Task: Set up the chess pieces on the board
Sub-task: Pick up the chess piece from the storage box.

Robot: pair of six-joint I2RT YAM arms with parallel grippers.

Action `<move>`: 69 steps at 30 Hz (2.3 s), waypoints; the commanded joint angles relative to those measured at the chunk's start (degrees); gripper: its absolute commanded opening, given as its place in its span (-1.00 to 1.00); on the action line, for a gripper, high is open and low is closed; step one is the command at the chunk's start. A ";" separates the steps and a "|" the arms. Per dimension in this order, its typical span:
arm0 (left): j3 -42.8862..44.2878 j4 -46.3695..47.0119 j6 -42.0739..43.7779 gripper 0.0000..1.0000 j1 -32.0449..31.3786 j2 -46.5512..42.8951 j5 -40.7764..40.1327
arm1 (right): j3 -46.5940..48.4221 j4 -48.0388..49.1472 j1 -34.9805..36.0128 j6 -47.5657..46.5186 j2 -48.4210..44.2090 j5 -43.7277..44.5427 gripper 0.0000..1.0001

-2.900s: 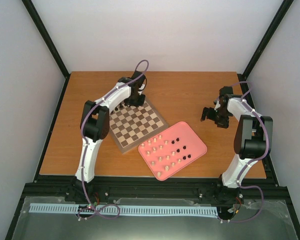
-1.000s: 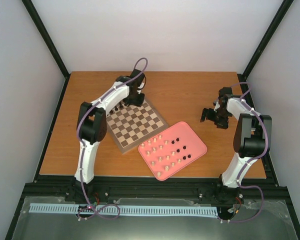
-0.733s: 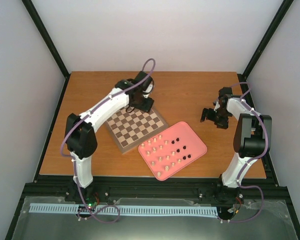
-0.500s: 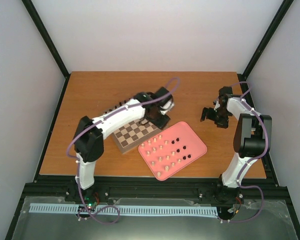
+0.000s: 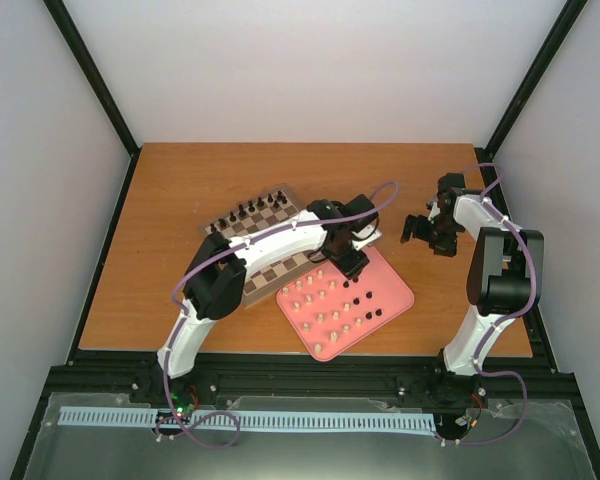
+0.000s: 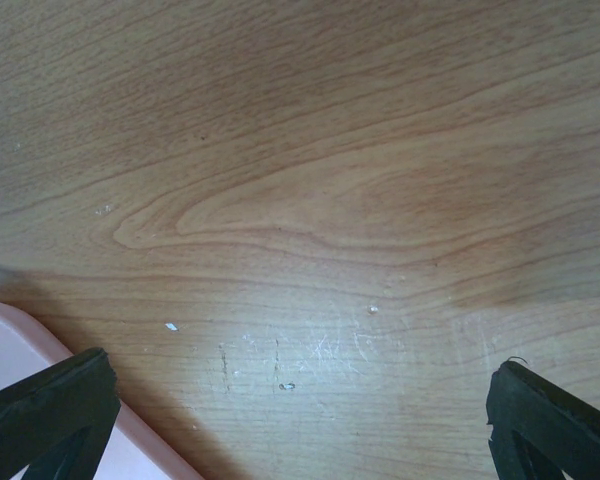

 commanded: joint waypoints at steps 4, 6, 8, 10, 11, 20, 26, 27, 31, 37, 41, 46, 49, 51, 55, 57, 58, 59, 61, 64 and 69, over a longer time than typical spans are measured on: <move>6.32 -0.97 1.03 0.16 -1.67 4.91 2.26 | -0.53 0.50 0.30 -0.65 -1.91 -0.07 1.00; 6.99 -0.82 0.98 0.11 -1.80 5.88 2.74 | -0.48 0.50 0.30 -0.65 -2.01 -0.04 1.00; 7.36 -0.81 0.93 0.03 -1.85 7.04 3.20 | -0.57 0.50 0.30 -0.65 -2.17 0.01 1.00; 7.48 -0.71 0.77 -0.05 -1.85 7.77 3.22 | -0.64 0.50 0.31 -0.65 -2.17 -0.13 1.00; 7.43 -0.51 0.64 -0.05 -1.85 8.07 3.16 | -0.66 0.50 0.32 -0.65 -2.18 -0.14 1.00; 8.10 0.35 0.41 -0.23 -1.85 9.87 2.68 | -1.01 0.74 0.30 -0.64 -2.45 -0.27 1.00; 8.13 0.32 0.41 -0.25 -1.85 10.57 2.95 | -0.85 0.75 0.34 -0.65 -2.07 -0.45 1.00; 8.11 0.22 0.41 -0.26 -1.85 10.62 2.98 | -0.79 0.73 0.30 -0.65 -2.00 -0.43 1.00; 8.15 0.36 0.41 -0.25 -1.85 10.59 2.83 | -0.76 0.75 0.30 -0.65 -1.93 -0.47 1.00; 8.67 0.31 0.23 -0.41 -1.84 11.45 3.16 | -0.82 0.68 0.32 -0.65 -2.02 -0.35 1.00; 8.90 0.34 0.23 -0.51 -1.85 11.59 2.96 | -0.92 0.73 0.30 -0.65 -2.01 -0.38 1.00; 9.28 0.28 0.14 -0.77 -1.85 11.98 2.89 | -1.01 0.70 0.30 -0.65 -1.89 -0.34 1.00; 9.51 0.14 0.14 -0.86 -1.82 12.16 2.50 | -1.10 0.73 0.31 -0.65 -2.05 -0.35 1.00; 9.83 -0.11 0.06 -0.89 -1.85 12.21 2.00 | -1.14 0.77 0.30 -0.60 -2.19 -0.26 1.00; 10.84 -0.80 -0.27 -0.94 -1.39 11.62 1.78 | -1.19 0.85 0.30 -0.57 -2.28 -0.38 1.00; 12.60 -2.43 -0.38 -0.96 -0.97 11.19 0.20 | -1.10 0.75 0.34 -0.65 -2.35 -0.32 1.00; 13.19 -3.10 -0.38 -0.96 -0.59 10.66 -0.73 | -1.10 0.71 0.30 -0.65 -2.43 -0.25 1.00; 13.55 -3.50 -0.62 -0.96 0.01 9.52 -2.00 | -1.21 0.71 0.30 -0.65 -2.46 -0.20 1.00; 13.88 -3.99 -1.51 -0.97 1.88 7.38 -3.28 | -1.36 0.83 0.30 -0.61 -2.42 -0.25 1.00; 12.92 -4.01 -2.84 -0.97 6.70 3.81 -3.78 | -1.39 1.07 0.30 -0.50 -2.18 -0.46 1.00; 5.67 -2.51 -2.59 -0.97 15.45 -0.94 -7.89 | -1.24 1.30 0.30 -0.35 -1.51 -1.00 1.00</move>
